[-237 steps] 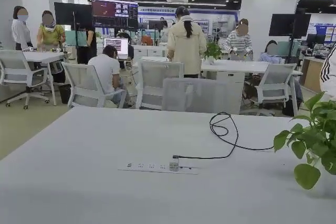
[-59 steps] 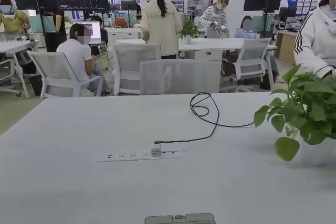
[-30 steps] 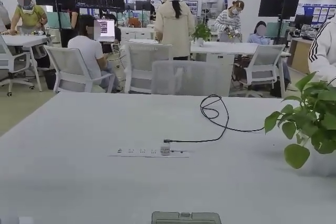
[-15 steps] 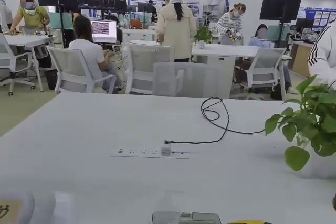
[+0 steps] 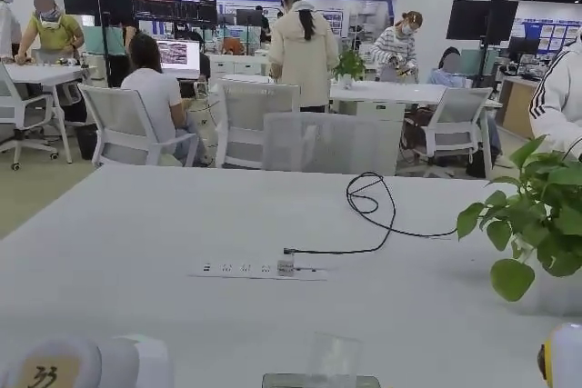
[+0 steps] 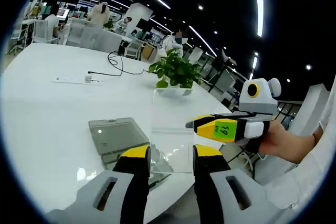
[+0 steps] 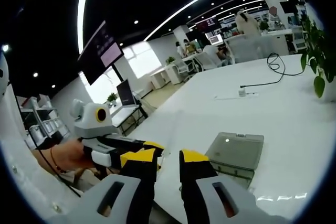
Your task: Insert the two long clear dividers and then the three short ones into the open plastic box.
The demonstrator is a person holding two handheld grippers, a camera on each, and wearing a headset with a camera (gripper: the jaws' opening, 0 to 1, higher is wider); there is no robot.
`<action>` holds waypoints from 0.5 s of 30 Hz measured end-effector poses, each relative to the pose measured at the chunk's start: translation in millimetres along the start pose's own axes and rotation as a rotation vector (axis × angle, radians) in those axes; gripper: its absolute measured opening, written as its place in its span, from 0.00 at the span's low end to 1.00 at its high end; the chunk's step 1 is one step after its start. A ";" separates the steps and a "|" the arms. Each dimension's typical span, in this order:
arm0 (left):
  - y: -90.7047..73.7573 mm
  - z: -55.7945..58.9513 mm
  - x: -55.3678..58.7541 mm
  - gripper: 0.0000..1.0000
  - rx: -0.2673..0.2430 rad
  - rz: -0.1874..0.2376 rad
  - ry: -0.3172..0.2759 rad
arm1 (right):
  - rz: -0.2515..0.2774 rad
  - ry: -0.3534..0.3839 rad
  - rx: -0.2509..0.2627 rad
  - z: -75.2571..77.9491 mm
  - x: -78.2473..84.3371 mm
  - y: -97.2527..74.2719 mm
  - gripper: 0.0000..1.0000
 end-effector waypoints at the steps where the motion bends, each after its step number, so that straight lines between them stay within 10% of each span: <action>1: 0.3 0.8 -0.3 0.30 0.003 0.000 0.000 | -0.001 -0.002 0.002 -0.1 0.3 0.7 0.18; 15: 3.6 3.6 0.7 0.20 0.008 -0.006 0.039 | 0.004 0.079 0.043 0.6 3.7 4.1 0.07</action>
Point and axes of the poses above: the centre of the closed fingertips' face, and the gripper's own axes: y roughly forward along the fingers, z roughly to its right, x roughly out of its underside, the point moved 6 cm from there along -y, roughly backward along the fingers, and after that the axes turned 2 degrees about z, right-handed, at the moved point
